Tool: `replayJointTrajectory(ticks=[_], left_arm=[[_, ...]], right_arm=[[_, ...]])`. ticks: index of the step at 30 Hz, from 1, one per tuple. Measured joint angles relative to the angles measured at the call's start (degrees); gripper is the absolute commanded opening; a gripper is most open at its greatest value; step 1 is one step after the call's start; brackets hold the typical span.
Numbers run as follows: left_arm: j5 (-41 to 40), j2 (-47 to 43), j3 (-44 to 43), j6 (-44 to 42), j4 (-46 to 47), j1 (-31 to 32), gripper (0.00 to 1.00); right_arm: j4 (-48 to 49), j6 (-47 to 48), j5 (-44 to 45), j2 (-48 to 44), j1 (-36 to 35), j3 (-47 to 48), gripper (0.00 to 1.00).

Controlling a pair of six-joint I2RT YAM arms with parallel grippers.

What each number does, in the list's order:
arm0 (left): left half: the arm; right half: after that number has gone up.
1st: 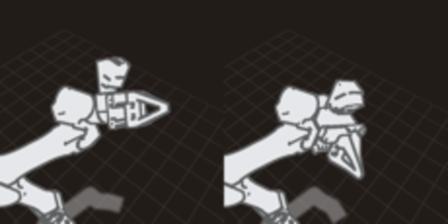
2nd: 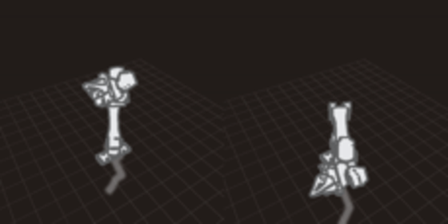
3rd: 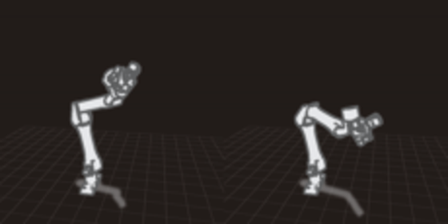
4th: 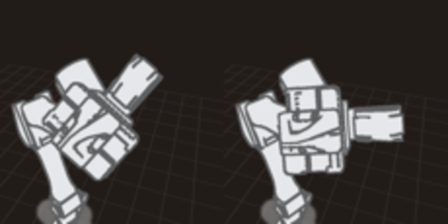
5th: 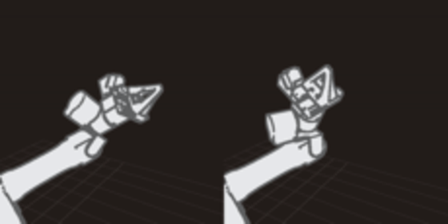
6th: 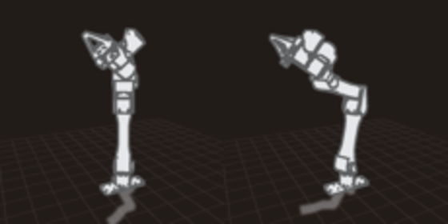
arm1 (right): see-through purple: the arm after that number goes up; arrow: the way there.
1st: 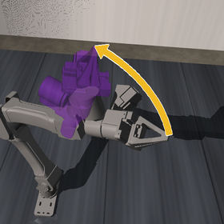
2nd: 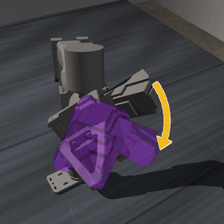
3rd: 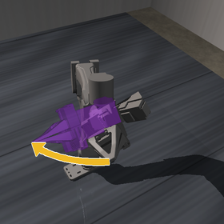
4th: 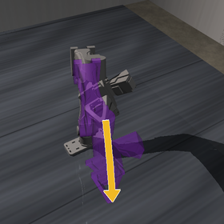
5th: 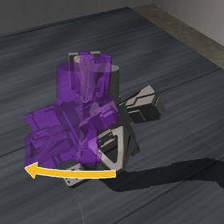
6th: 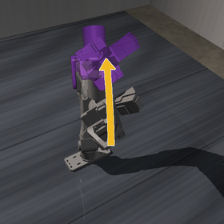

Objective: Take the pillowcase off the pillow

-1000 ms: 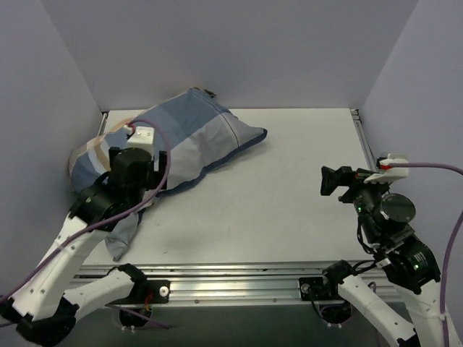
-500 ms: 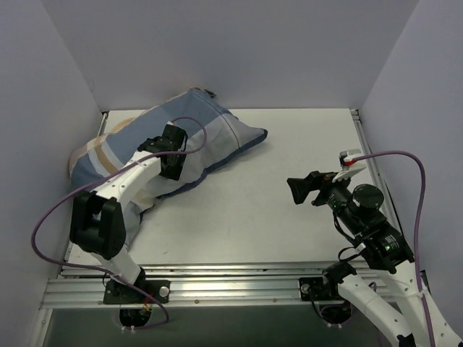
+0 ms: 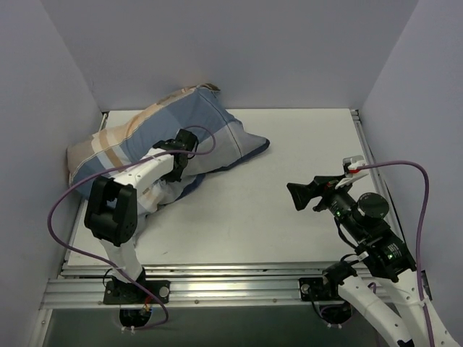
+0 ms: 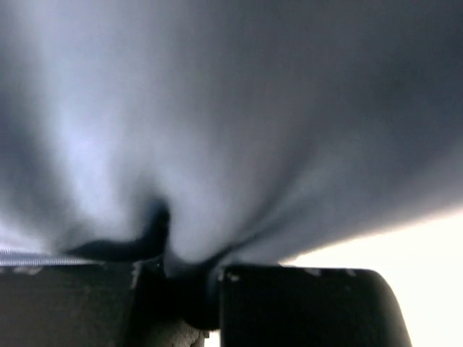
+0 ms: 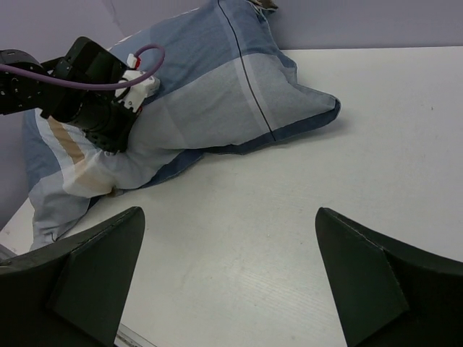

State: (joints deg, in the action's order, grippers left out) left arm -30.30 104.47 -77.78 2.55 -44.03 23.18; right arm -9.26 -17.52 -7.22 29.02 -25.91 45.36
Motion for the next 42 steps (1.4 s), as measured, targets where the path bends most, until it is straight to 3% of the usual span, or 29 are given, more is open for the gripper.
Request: replayJointTrajectory(ticks=[3, 7, 9, 10, 12, 13, 17, 20, 28, 34, 42], left_arm=[[2.4, 0.2, -3.6, 3.5, -4.1, 3.7, 0.02], [8.8, 2.1, -12.4, 10.8, -8.7, 13.8, 0.04], [13.4, 3.6, -16.9, 14.5, -8.9, 19.1, 0.16], [15.7, 4.4, -19.1, 16.4, -8.9, 21.4, 0.32], [20.2, 5.6, -22.5, 19.4, -8.9, 25.4, 0.43], [22.4, 5.8, -24.4, 20.9, -9.0, 27.2, 0.52], [25.7, 5.3, -30.4, 23.8, -9.4, 29.2, 0.8], [24.9, 3.0, -32.9, 24.7, -9.9, 28.0, 0.91], [23.1, -9.9, -29.1, 24.9, -9.1, 18.0, 0.87], [23.8, -16.8, -14.8, 24.1, -5.1, 5.6, 0.85], [30.3, -17.1, 5.0, 24.8, 1.9, -0.7, 0.83]], right_arm=[[-0.1, 0.0, 0.4, -0.6, 0.0, 0.0, 1.0], [-0.9, 0.0, 1.2, -0.6, 0.0, 0.0, 1.0], [-1.2, -0.2, 1.7, -0.6, 0.0, 0.0, 1.0], [-1.4, -0.4, 2.1, -0.6, 0.0, 0.0, 1.0], [-1.7, -1.0, 3.0, -0.6, 0.0, 0.0, 1.0], [-1.9, -1.3, 3.5, -0.6, 0.0, 0.0, 1.0], [-2.4, -2.7, 5.0, 0.0, 0.0, 0.0, 1.0], [-2.7, -4.0, 7.0, 1.7, 0.0, 0.0, 1.0], [-3.8, -8.8, 12.7, 10.9, 0.0, 1.1, 1.0], [-0.1, -12.6, 11.3, 23.3, 0.1, 3.8, 1.0], [12.9, -17.3, 1.1, 39.2, 4.3, 3.7, 1.0]])
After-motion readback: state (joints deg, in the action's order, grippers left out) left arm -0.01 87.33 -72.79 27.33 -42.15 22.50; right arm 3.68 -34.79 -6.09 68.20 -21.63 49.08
